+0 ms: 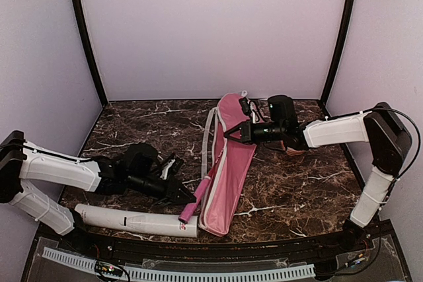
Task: Pack up the badminton gear
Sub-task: Adjust the racket in the racket bag.
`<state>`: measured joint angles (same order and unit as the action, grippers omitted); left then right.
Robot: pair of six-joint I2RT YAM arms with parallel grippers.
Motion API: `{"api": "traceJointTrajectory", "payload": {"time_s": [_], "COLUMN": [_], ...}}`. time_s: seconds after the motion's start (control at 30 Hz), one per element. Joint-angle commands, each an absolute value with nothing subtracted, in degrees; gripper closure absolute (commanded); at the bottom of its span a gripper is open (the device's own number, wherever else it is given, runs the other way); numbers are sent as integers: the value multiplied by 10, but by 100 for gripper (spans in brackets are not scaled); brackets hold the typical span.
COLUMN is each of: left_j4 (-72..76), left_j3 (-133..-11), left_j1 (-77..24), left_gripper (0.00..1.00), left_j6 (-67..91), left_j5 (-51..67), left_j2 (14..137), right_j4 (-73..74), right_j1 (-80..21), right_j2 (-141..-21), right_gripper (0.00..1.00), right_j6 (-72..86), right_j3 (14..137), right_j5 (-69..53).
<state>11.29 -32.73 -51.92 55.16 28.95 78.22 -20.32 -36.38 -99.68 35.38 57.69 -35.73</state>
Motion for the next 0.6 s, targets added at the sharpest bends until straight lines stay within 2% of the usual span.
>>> {"api": "traceJointTrajectory", "payload": {"time_s": [0.0, 0.33, 0.57], "left_j4": [202, 227, 225], "left_j3": [-334, -367, -381], "left_j1": [-519, -525, -533], "left_gripper": [97, 99, 100], "left_j6": [569, 565, 558], "left_j5": [284, 278, 270], "left_j2": [796, 838, 846], "right_j4": [-260, -294, -237], "right_j1": [-383, -406, -411], "right_j2": [-959, -941, -963], "right_gripper": [100, 100, 100], "right_j6": [372, 416, 423], "right_j3": [580, 565, 574], "right_j5": [-360, -363, -292]}}
